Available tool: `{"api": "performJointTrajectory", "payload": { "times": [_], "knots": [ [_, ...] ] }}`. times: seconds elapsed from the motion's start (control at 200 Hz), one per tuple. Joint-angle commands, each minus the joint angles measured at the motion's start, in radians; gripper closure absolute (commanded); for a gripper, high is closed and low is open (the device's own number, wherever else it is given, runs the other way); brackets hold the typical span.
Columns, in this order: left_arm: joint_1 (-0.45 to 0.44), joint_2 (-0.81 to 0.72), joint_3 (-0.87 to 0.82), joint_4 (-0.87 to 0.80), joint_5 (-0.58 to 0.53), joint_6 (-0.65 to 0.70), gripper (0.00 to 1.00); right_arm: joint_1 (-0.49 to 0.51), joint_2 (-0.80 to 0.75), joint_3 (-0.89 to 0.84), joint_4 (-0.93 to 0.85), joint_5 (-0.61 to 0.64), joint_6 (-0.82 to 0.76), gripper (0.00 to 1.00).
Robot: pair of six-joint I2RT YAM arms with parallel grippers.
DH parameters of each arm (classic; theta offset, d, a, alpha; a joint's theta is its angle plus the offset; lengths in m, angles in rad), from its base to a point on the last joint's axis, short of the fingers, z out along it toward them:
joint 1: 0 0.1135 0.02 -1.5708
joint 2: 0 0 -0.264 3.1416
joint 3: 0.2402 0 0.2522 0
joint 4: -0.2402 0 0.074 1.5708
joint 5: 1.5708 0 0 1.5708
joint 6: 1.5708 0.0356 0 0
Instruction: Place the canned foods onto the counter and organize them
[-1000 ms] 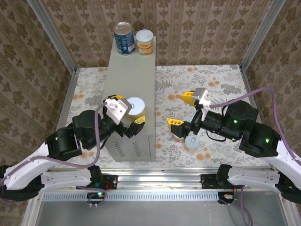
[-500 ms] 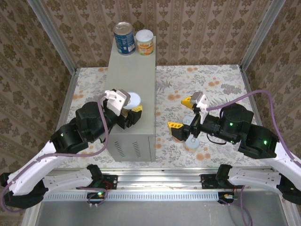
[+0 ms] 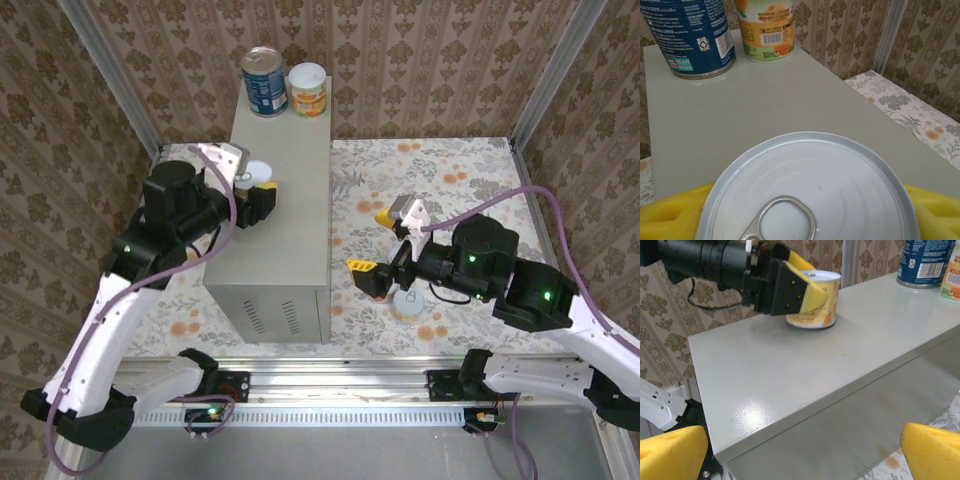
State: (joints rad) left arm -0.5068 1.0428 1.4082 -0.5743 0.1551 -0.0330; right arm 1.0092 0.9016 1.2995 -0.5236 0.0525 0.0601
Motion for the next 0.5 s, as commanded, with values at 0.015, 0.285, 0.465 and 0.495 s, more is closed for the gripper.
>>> {"api": "performJointTrajectory", "payload": {
  "times": [0.015,0.285,0.465,0.495],
  "knots": [
    [0.082,0.039,0.077,0.11,0.153,0.028,0.31,0.008,0.013,0.018,0.026,-0.003,0.009,0.0],
    [0.171,0.171,0.129,0.19,0.213,0.04,0.31,0.007,0.04,0.03,0.028,0.006,-0.005,0.0],
    [0.178,0.247,0.173,0.219,0.207,0.05,0.31,0.007,0.045,0.026,0.037,0.014,-0.006,0.0],
    [0.178,0.255,0.177,0.223,0.204,0.051,0.3,0.006,0.043,0.024,0.039,0.016,-0.006,0.0]
  ]
}}
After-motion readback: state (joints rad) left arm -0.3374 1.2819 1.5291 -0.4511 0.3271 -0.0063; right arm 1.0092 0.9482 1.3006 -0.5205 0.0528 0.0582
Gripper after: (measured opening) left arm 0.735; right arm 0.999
